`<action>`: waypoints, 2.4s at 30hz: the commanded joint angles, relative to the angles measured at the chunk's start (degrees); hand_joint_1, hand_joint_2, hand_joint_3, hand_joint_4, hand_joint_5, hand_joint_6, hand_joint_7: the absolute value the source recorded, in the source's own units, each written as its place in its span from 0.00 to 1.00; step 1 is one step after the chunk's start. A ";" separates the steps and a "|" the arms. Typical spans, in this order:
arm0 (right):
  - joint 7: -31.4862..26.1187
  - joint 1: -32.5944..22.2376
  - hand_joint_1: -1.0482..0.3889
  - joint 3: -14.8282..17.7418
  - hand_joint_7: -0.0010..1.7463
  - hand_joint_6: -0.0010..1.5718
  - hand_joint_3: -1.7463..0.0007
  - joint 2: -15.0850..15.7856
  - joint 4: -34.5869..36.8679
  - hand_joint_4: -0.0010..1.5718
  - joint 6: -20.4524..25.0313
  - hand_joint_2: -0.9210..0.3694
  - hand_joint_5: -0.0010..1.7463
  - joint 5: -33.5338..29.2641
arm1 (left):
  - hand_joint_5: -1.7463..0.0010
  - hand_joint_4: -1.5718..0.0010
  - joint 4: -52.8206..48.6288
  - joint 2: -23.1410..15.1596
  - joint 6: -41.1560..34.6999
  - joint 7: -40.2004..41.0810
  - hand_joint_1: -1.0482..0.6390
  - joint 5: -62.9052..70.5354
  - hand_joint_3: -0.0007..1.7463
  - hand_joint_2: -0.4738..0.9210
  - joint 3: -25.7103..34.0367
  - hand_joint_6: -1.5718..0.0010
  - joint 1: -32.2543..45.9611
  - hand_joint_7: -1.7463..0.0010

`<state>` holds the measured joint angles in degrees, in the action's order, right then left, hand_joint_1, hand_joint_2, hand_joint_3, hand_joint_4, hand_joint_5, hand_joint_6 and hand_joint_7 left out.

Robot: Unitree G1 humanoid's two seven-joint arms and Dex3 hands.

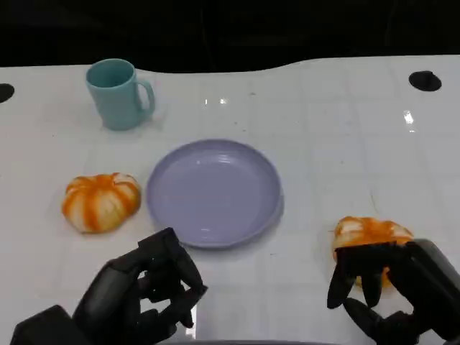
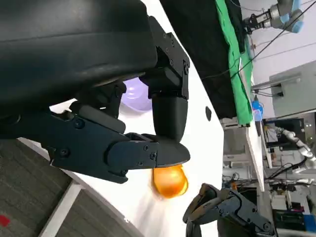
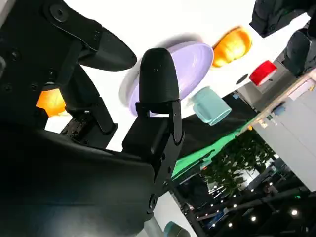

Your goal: Grasp the bread from the table and place it into the plate.

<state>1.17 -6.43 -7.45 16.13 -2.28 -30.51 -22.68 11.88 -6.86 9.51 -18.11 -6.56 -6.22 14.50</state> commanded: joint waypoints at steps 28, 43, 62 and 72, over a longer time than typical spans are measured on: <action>21.59 -2.05 0.60 4.83 0.06 0.19 0.95 11.85 -31.71 0.00 29.19 0.22 0.35 -7.52 | 0.00 0.55 -0.95 -0.14 0.44 0.18 0.29 0.07 0.24 1.00 0.42 0.67 -0.65 0.03; 25.71 -1.61 0.57 2.87 0.04 0.25 0.99 15.29 -32.30 0.00 31.63 0.22 0.33 -21.04 | 0.00 0.54 0.46 0.86 -1.14 0.79 0.28 0.46 0.24 1.00 -0.22 0.68 -0.31 0.02; 21.09 12.04 0.55 -5.52 0.01 0.28 0.99 12.45 -9.30 0.06 31.47 0.16 0.29 -26.00 | 0.00 0.56 0.75 1.68 -0.99 1.42 0.29 1.44 0.24 1.00 -1.27 0.69 -0.16 0.01; 19.89 17.94 0.52 -9.32 0.00 0.25 0.99 9.80 0.44 0.09 34.50 0.11 0.23 -26.03 | 0.00 0.57 1.76 1.66 -1.68 1.50 0.28 1.68 0.24 1.00 -1.29 0.69 0.31 0.01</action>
<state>21.47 10.12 -16.16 26.63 -3.87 2.91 -49.15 12.97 -4.65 8.24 -17.05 -5.07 -7.65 14.51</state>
